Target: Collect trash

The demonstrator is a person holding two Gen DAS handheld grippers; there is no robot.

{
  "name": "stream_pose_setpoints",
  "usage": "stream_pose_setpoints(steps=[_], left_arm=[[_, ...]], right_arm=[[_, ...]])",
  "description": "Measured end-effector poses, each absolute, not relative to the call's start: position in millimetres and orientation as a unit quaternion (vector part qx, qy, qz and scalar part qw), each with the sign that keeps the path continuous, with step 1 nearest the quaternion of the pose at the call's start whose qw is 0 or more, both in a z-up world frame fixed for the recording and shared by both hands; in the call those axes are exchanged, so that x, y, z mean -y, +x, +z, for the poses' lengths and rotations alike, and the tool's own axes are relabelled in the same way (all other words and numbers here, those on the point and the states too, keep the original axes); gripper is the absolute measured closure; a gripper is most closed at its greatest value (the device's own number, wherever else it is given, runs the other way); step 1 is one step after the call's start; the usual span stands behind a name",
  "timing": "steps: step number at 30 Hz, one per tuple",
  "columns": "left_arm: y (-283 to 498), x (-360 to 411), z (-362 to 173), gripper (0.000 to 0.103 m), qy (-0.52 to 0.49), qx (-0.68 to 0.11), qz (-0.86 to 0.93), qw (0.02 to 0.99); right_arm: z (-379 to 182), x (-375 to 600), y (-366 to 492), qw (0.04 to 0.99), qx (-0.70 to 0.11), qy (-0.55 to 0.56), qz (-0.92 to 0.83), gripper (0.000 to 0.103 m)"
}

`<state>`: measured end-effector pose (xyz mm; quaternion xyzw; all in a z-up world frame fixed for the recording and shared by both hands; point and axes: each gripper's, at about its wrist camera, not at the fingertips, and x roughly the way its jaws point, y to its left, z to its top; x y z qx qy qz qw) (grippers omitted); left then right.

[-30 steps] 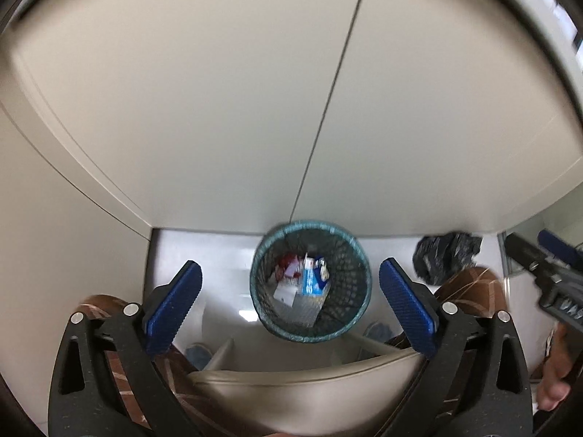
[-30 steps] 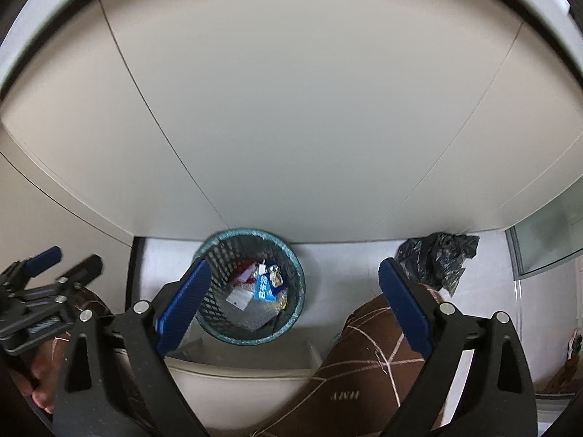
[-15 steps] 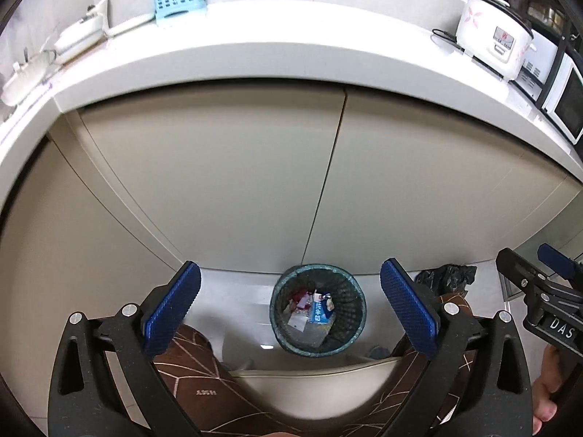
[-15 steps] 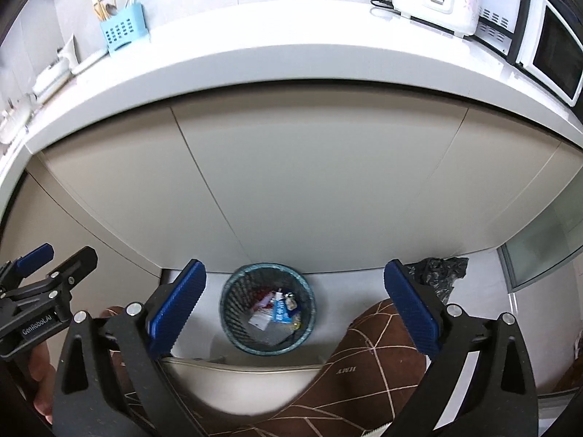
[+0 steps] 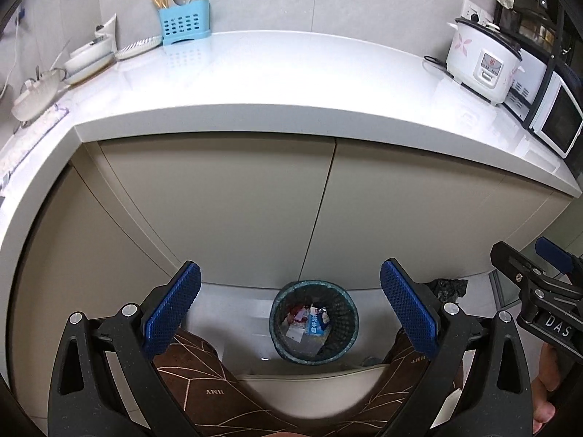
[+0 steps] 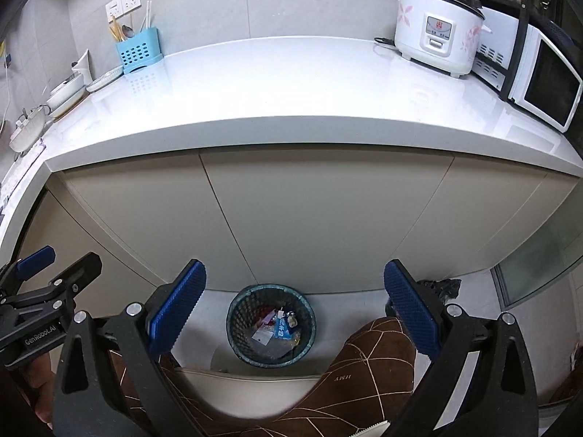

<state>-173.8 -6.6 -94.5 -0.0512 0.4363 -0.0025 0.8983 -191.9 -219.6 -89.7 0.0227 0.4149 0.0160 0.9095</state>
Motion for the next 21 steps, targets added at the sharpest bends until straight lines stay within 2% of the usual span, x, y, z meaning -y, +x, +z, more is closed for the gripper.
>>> stream_pose_setpoints(steps=[21], left_arm=[[-175.8,9.3,-90.1,0.006,-0.05,-0.433,-0.001,0.9]], right_arm=[[-89.5,219.3,-193.7,0.911,-0.412,0.019,0.011,0.009]])
